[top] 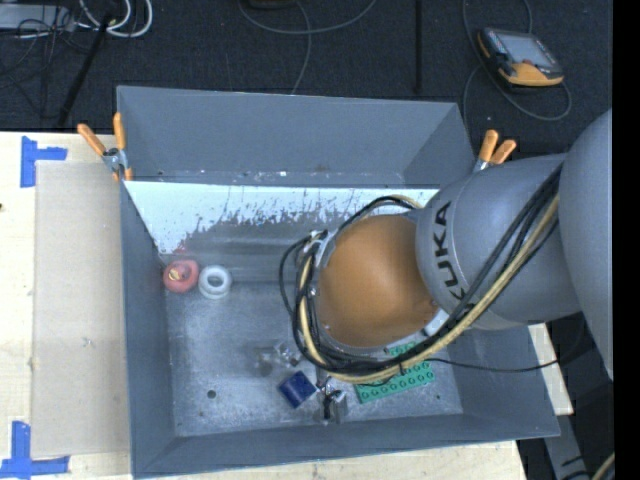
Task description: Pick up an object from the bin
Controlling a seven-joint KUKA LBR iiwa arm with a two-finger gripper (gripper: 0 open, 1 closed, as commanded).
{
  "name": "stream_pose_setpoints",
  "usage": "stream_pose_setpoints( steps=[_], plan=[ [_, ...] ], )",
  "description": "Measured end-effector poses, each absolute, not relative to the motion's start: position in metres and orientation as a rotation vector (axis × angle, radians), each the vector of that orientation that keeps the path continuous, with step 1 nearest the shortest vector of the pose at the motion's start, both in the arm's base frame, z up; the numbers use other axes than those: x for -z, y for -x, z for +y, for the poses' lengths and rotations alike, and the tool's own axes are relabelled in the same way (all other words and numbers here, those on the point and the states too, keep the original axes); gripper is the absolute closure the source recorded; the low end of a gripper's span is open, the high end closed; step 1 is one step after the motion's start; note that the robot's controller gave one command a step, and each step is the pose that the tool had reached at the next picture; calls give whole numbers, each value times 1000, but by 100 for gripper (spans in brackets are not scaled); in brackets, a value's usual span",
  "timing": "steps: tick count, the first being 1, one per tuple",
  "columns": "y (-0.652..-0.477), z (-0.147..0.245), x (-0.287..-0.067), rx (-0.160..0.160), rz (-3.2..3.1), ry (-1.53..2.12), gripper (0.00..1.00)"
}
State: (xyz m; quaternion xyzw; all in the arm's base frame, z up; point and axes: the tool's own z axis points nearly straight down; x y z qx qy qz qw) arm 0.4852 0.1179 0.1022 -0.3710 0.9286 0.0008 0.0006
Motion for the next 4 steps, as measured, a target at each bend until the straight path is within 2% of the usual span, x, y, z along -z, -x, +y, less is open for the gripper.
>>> stream_pose_setpoints(
  steps=[1, 2, 3, 4],
  plan=[
    [-488, 101, -68, -2, 2790, 1453, 0],
    [-487, 101, -68, -5, 2796, 1444, 0],
    [-487, 101, -68, -5, 2798, 1443, 100],
    [-488, 102, -109, 0, 2794, 1429, 100]
  ],
)
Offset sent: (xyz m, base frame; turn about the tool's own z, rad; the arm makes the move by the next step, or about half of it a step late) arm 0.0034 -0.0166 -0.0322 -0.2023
